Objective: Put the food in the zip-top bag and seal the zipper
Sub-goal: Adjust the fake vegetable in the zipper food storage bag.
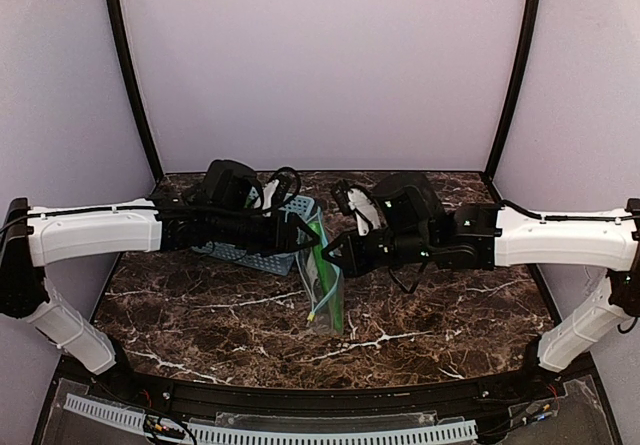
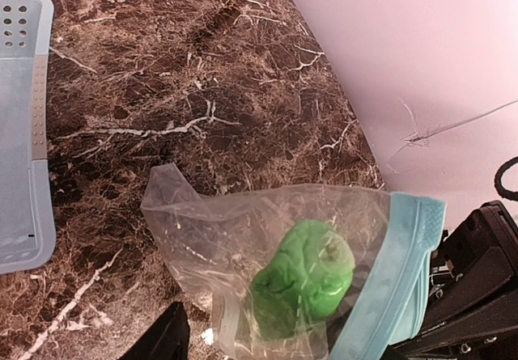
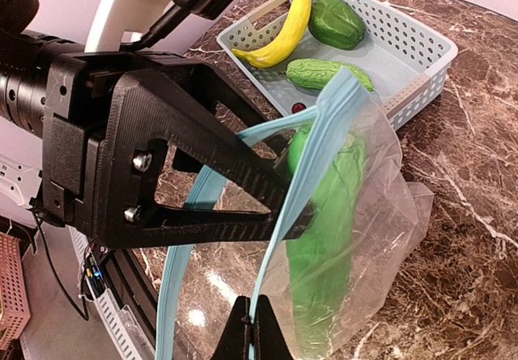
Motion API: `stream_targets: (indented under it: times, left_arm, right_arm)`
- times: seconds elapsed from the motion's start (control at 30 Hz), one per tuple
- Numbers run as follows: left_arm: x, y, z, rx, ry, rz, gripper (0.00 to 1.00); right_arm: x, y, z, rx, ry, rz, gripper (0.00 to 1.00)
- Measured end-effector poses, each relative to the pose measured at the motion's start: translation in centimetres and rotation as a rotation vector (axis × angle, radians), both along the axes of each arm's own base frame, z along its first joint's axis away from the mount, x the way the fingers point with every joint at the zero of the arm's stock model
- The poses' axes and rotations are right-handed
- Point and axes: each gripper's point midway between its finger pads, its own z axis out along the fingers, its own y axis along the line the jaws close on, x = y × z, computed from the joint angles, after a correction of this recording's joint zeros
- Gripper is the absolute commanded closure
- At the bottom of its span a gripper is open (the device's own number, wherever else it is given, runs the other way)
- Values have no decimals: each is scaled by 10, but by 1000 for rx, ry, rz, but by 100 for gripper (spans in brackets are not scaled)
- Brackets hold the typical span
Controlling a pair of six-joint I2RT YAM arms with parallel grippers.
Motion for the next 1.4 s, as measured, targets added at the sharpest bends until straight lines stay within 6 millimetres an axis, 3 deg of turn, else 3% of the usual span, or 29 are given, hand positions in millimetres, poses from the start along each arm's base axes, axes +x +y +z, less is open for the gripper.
stream_targets:
  times: [0.27, 0.53, 0.8, 0.93, 1.07, 1.3, 1.4]
  left_arm:
    - [4, -2, -8, 8, 18, 17, 43]
    - [2, -7, -36, 68, 57, 22, 42]
    - [-3, -6, -60, 171, 70, 21, 31]
    - [-4, -7, -54, 172, 43, 9, 25]
    - [-6, -6, -36, 140, 12, -3, 24]
    - [-11, -6, -1, 63, -40, -21, 23]
    - [-12, -6, 5, 52, -57, -28, 18]
  right_arm:
    - [-3, 2, 0, -1, -8, 13, 100]
    - [-5, 3, -3, -4, -6, 18, 100]
    - [2, -2, -6, -6, 1, -57, 100]
    - [9, -14, -16, -52, 16, -139, 100]
    - [12, -22, -23, -85, 23, -183, 100]
    - [11, -28, -29, -115, 36, -193, 100]
    - [11, -29, -30, -121, 38, -194, 100]
